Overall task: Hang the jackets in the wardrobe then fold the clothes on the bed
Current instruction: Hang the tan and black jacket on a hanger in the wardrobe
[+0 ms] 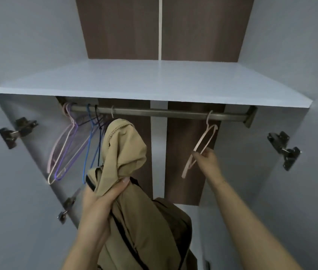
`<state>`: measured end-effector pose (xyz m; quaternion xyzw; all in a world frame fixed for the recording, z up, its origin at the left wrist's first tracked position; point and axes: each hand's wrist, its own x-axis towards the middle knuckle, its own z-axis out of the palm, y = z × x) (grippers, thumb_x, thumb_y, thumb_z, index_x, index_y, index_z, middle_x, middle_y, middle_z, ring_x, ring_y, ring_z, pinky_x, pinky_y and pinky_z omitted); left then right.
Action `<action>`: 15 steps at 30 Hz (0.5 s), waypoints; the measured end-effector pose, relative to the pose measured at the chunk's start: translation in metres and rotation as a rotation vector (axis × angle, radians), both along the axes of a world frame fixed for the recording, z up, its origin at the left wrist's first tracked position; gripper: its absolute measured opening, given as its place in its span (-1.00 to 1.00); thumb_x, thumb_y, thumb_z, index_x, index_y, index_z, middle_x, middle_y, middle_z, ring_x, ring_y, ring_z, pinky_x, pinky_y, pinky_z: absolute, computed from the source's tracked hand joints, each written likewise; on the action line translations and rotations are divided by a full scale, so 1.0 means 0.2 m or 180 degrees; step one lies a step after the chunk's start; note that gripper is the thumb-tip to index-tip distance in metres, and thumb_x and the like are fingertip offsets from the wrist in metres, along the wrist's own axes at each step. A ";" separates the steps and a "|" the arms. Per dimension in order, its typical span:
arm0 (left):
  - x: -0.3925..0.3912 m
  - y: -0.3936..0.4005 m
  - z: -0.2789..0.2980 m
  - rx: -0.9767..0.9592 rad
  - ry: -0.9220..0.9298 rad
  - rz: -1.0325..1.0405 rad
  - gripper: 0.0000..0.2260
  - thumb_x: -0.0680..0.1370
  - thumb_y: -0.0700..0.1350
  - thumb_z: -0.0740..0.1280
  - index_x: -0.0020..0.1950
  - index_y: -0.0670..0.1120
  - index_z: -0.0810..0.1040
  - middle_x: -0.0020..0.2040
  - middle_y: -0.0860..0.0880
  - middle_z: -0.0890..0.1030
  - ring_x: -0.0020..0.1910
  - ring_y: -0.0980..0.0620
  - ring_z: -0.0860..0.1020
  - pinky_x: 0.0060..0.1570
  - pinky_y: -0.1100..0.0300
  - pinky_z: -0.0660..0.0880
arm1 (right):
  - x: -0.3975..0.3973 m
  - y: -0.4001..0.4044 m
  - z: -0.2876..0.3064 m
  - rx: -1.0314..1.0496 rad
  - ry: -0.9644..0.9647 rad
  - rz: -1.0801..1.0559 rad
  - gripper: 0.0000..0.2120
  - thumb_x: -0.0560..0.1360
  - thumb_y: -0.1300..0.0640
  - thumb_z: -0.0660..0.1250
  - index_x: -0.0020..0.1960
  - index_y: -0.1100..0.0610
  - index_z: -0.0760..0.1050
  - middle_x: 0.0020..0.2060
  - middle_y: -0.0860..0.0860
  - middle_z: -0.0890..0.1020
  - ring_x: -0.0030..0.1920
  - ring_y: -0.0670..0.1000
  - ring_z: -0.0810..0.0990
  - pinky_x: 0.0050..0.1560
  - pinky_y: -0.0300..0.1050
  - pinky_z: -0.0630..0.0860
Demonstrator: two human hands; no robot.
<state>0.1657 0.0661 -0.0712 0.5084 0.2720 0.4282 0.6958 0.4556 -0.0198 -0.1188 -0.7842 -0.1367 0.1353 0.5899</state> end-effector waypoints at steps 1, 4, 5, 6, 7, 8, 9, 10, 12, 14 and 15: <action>0.05 0.01 0.00 0.0009 0.0039 -0.0027 -0.61 0.29 -0.15 0.52 0.10 0.04 0.64 0.03 -0.01 0.71 0.01 0.01 0.68 0.02 0.08 0.54 | 0.07 0.04 -0.01 0.0150 0.0207 0.0005 -0.50 0.53 0.16 0.37 0.39 0.32 0.34 0.17 0.19 0.59 0.12 0.16 0.60 0.17 0.07 0.54; 0.15 0.06 0.02 -0.0010 0.0035 -0.0142 -0.71 0.32 -0.18 0.50 -0.03 0.13 0.71 0.04 0.02 0.71 0.01 0.04 0.68 -0.08 0.21 0.60 | 0.21 0.15 0.01 0.0684 0.0812 -0.0155 -0.67 0.53 0.15 0.38 0.23 0.18 0.38 -0.09 0.07 0.60 -0.16 0.01 0.60 -0.26 -0.17 0.54; 0.18 0.07 0.02 -0.0038 -0.0005 -0.0186 -0.71 0.34 -0.21 0.48 -0.06 0.14 0.72 0.04 0.00 0.71 0.01 0.03 0.68 -0.14 0.26 0.61 | 0.25 0.18 0.02 0.0891 0.1019 -0.0192 -0.75 0.54 0.17 0.36 0.17 0.16 0.41 -0.18 0.04 0.59 -0.24 -0.03 0.57 -0.37 -0.22 0.52; 0.20 0.09 0.02 -0.0088 -0.0046 -0.0223 -0.72 0.35 -0.22 0.47 -0.06 0.12 0.73 0.05 -0.02 0.71 0.02 0.01 0.68 -0.16 0.27 0.61 | 0.30 0.21 0.04 0.1104 0.1210 -0.0243 -0.85 0.55 0.19 0.35 0.09 0.16 0.45 -0.25 0.04 0.56 -0.32 -0.05 0.55 -0.43 -0.25 0.51; 0.22 0.11 0.02 -0.0151 -0.0082 -0.0258 -0.72 0.35 -0.24 0.45 -0.04 0.08 0.73 0.06 -0.04 0.71 0.03 -0.01 0.68 -0.16 0.27 0.60 | 0.33 0.23 0.06 0.1316 0.1375 -0.0307 -0.95 0.56 0.21 0.32 0.00 0.15 0.47 -0.32 0.02 0.53 -0.39 -0.08 0.50 -0.48 -0.27 0.48; 0.23 0.13 0.03 -0.0200 -0.0107 -0.0301 -0.73 0.36 -0.24 0.44 -0.02 0.05 0.73 0.08 -0.06 0.70 0.04 -0.02 0.68 -0.15 0.26 0.60 | 0.36 0.23 0.08 0.1453 0.1446 -0.0402 -0.95 0.57 0.22 0.30 -0.06 0.12 0.47 -0.37 -0.01 0.47 -0.47 -0.11 0.43 -0.53 -0.29 0.42; 0.25 0.16 0.02 -0.0238 -0.0114 -0.0347 -0.73 0.37 -0.24 0.43 -0.01 0.04 0.73 0.09 -0.07 0.70 0.05 -0.03 0.67 -0.13 0.25 0.61 | 0.37 0.23 0.10 0.1555 0.1452 -0.0488 -0.92 0.59 0.21 0.27 -0.08 0.09 0.46 -0.41 -0.03 0.42 -0.53 -0.14 0.37 -0.56 -0.30 0.36; 0.27 0.18 0.02 -0.0274 -0.0109 -0.0383 -0.73 0.38 -0.24 0.43 -0.01 0.04 0.73 0.09 -0.07 0.70 0.06 -0.02 0.67 -0.11 0.24 0.61 | 0.38 0.21 0.10 0.1628 0.1365 -0.0526 -0.90 0.61 0.19 0.24 -0.08 0.08 0.46 -0.44 -0.05 0.38 -0.58 -0.17 0.32 -0.59 -0.31 0.30; 0.30 0.22 0.02 -0.0363 -0.0060 -0.0394 -0.77 0.41 -0.23 0.42 0.00 0.00 0.72 0.07 -0.08 0.70 0.05 -0.03 0.67 -0.09 0.22 0.62 | 0.35 0.18 0.12 0.1636 0.1052 -0.0414 -0.88 0.64 0.15 0.18 -0.04 0.07 0.46 -0.48 -0.07 0.36 -0.60 -0.18 0.28 -0.61 -0.33 0.23; 0.32 0.27 0.01 -0.0410 -0.0011 -0.0250 -0.85 0.44 -0.23 0.41 -0.01 -0.12 0.68 0.00 -0.10 0.71 0.04 -0.08 0.67 -0.13 0.22 0.62 | 0.30 0.13 0.12 0.1577 0.0859 -0.0196 -0.86 0.65 0.13 0.17 -0.06 0.06 0.45 -0.52 -0.09 0.35 -0.60 -0.15 0.26 -0.62 -0.31 0.21; 0.33 0.29 0.01 -0.0375 0.0017 -0.0157 -0.89 0.45 -0.25 0.41 -0.04 -0.16 0.64 -0.07 -0.10 0.71 0.00 -0.09 0.67 -0.18 0.23 0.62 | 0.26 0.11 0.12 0.1597 0.0851 -0.0125 -0.85 0.65 0.14 0.17 -0.08 0.05 0.43 -0.54 -0.10 0.34 -0.60 -0.14 0.24 -0.61 -0.30 0.19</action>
